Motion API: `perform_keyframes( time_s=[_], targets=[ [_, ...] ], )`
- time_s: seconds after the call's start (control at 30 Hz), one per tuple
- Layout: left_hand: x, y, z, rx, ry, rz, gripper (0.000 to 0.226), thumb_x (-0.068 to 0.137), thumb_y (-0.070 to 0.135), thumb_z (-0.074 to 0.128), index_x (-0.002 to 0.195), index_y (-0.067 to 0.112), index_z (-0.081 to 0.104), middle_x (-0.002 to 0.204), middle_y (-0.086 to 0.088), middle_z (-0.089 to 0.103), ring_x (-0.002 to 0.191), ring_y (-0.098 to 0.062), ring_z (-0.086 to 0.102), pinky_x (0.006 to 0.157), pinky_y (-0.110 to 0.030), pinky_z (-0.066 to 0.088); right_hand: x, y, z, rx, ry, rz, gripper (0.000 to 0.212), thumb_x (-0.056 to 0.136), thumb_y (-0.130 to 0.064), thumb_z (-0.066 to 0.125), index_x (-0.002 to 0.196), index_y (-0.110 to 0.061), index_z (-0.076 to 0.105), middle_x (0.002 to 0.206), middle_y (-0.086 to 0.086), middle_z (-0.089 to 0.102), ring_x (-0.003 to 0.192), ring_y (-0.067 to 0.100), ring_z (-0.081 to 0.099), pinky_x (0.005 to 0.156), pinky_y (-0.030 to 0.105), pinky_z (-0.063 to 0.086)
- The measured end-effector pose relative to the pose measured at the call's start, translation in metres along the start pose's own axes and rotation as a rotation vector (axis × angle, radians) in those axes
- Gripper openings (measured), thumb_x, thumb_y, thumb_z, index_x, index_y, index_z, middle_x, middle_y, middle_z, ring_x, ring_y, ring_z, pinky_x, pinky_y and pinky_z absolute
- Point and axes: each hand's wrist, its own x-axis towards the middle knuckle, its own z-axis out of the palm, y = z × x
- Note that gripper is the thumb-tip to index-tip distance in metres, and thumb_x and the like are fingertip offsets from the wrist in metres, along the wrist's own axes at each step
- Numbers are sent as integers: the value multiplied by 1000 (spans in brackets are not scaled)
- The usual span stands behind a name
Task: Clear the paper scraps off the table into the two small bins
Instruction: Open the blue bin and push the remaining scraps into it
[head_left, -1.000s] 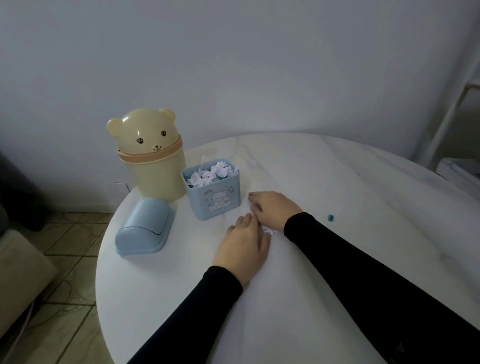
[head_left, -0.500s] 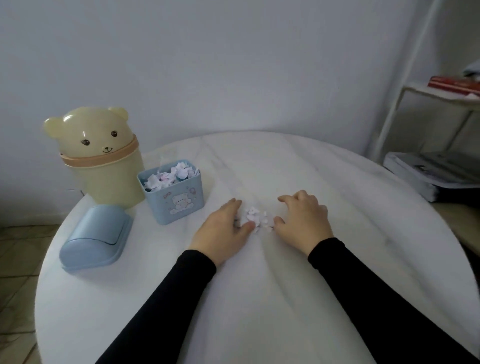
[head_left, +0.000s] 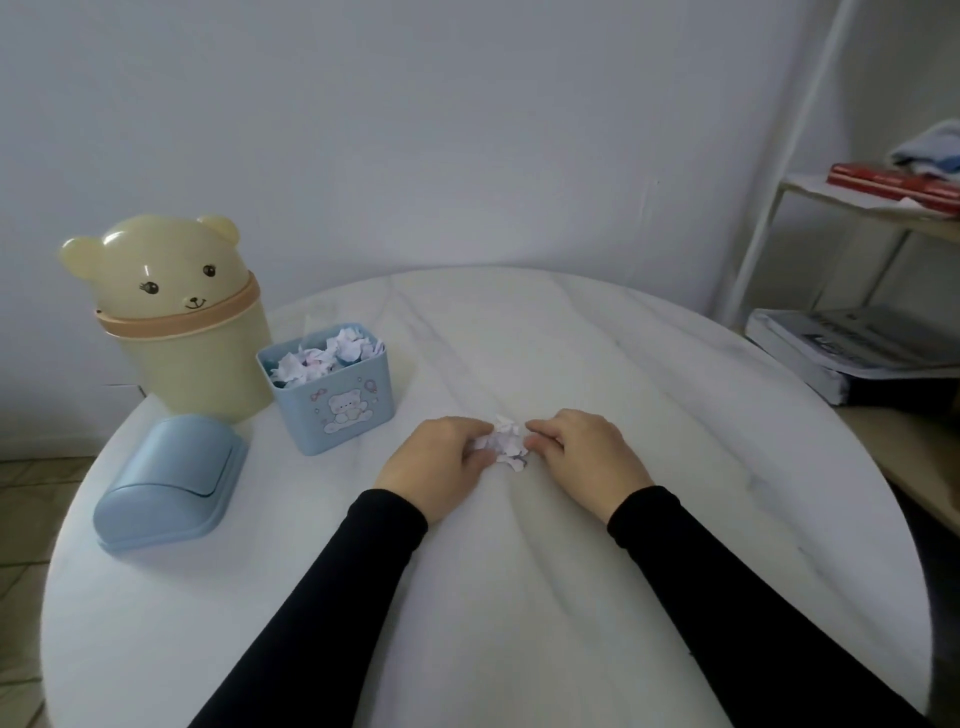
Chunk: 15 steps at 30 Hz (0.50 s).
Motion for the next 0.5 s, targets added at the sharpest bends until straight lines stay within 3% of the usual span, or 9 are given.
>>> perform_keyframes(
  time_s=[0.1, 0.2, 0.27, 0.37, 0.4, 0.5],
  targets=[
    [-3, -7, -10, 5, 39, -33, 38, 91, 30, 59, 126, 17, 60, 131, 1, 59, 121, -14, 51, 100, -18, 33, -4, 0, -2, 136, 20, 67, 35, 90, -35, 61, 114, -11, 66, 107, 6, 60, 103, 22, 57, 86, 28, 41],
    [-3, -8, -13, 47, 41, -42, 39, 91, 29, 59, 128, 16, 58, 135, 0, 54, 127, -20, 45, 103, -21, 30, -5, -6, 2, 105, -10, 105, 29, 81, -29, 69, 80, 0, 62, 81, 10, 57, 79, 29, 55, 66, 32, 42],
    [0, -6, -9, 115, -30, -51, 31, 89, 26, 59, 117, 13, 64, 122, -4, 60, 118, -27, 49, 99, -29, 37, -3, -12, 5, 133, -25, 98, 26, 83, -21, 66, 73, 2, 59, 72, 14, 56, 73, 32, 53, 60, 32, 40],
    [1, -6, -7, 127, -84, -64, 13, 85, 23, 62, 80, 12, 61, 91, -3, 59, 102, -32, 53, 81, -29, 38, 4, -12, 10, 218, 5, 40, 20, 84, -16, 65, 97, -3, 72, 97, 15, 67, 89, 28, 62, 78, 32, 48],
    [1, -8, -8, 117, -84, -68, 13, 85, 24, 63, 83, 10, 62, 94, -3, 59, 104, -31, 53, 83, -29, 38, 6, -11, 9, 231, 18, 21, 23, 84, -16, 65, 105, -7, 71, 104, 11, 65, 91, 23, 60, 80, 26, 45],
    [-1, -11, -13, 120, -79, -71, 36, 87, 27, 63, 120, 13, 62, 134, -3, 53, 124, -23, 45, 101, -25, 34, 13, -8, 3, 226, 4, -70, 44, 87, -22, 66, 129, -16, 57, 128, 2, 49, 112, 14, 49, 87, 11, 29]
  ],
)
